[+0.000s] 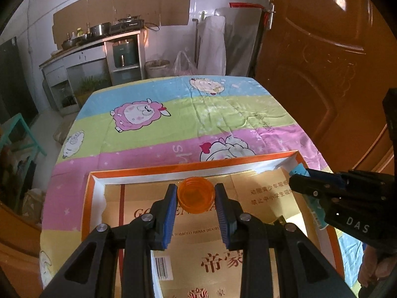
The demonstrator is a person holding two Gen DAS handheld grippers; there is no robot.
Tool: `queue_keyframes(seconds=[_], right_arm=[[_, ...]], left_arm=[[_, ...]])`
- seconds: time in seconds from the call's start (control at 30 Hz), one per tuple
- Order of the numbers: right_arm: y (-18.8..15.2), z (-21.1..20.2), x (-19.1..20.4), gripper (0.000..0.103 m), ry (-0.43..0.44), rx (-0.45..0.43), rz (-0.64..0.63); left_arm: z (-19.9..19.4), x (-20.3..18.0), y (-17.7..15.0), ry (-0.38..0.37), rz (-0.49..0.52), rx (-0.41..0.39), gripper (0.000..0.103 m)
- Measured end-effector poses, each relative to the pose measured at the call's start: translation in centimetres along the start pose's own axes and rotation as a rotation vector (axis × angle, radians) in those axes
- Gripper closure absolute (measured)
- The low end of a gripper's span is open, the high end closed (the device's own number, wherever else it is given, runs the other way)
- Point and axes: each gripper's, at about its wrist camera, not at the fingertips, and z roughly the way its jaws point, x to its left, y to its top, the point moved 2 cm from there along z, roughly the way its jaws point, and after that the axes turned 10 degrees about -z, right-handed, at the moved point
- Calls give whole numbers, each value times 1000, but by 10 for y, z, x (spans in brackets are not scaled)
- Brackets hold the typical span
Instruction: Organize rigid objects
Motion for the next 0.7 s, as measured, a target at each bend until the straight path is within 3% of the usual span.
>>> queue_keyframes(seconds=[0.7], right_arm=[[-2,48,2,80,-8,107,-21]], left_arm=[[49,7,-6,-5,-15,137,72]])
